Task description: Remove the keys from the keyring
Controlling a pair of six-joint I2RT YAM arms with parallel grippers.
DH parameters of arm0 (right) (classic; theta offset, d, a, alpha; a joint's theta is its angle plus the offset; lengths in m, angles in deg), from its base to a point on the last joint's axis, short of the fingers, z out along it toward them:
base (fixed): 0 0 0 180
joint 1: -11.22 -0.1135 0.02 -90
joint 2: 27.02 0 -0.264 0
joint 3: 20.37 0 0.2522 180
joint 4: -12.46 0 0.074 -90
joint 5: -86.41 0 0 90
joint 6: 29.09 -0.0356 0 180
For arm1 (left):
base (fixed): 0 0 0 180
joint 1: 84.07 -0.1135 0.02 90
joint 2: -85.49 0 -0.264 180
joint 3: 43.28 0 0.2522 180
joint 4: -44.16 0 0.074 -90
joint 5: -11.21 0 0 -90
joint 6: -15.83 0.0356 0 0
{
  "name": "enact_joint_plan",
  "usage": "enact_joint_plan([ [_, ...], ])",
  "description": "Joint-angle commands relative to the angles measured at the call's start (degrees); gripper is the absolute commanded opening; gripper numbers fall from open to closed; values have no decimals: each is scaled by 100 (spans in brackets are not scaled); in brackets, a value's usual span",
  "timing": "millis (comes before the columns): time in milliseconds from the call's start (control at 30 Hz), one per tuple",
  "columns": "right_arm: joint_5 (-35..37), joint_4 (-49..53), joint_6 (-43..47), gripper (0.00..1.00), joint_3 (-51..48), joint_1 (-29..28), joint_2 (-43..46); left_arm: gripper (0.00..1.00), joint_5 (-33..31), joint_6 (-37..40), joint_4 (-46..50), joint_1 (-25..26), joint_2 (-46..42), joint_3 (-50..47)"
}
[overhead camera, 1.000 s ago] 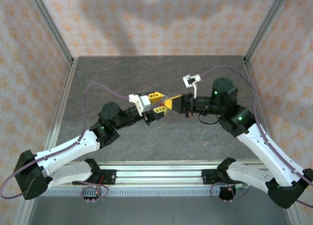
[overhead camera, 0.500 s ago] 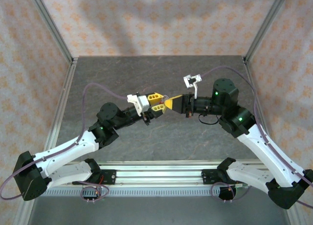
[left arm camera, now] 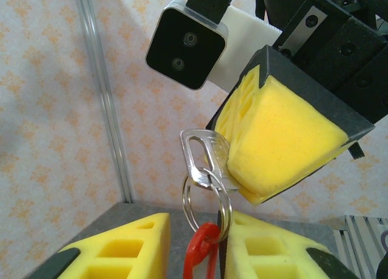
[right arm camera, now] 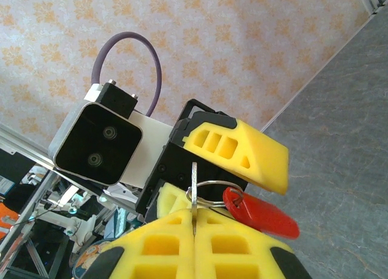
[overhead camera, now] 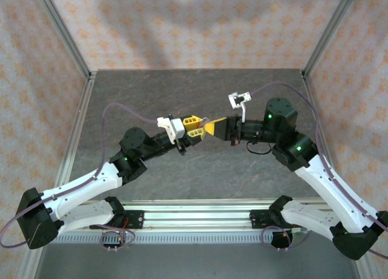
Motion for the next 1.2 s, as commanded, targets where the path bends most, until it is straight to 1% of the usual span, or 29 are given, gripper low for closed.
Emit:
enact_joint_plan([
  [0, -36, -291, -53, 0, -48, -3, 145, 23, -7, 62, -329, 42, -49, 162],
  [267, -18, -293, -51, 0, -83, -3, 187, 20, 27, 29, -390, 43, -45, 196],
  [367, -27, -292, -49, 0, -79, -6, 183, 24, 18, 1, -416, 40, -46, 201],
  [533, -35, -292, -45, 0, -75, -3, 182, 24, 59, -25, -431, 39, -36, 254],
  [700, -25, -290, -33, 0, -61, -3, 184, 15, 149, -17, -360, 52, -40, 297],
  [833, 42, -276, 7, 0, -60, -3, 216, 1, 209, 16, -246, 51, -43, 324],
  [867, 72, -276, 18, 0, -57, -3, 232, 0, 219, 18, -199, 47, -48, 330],
  [1033, 237, -147, 192, 0, -5, -3, 302, 0, 190, -15, -46, 52, -106, 326],
  [1167, 561, -51, 588, 0, -85, -3, 520, 0, 108, -120, 137, 51, -186, 335],
])
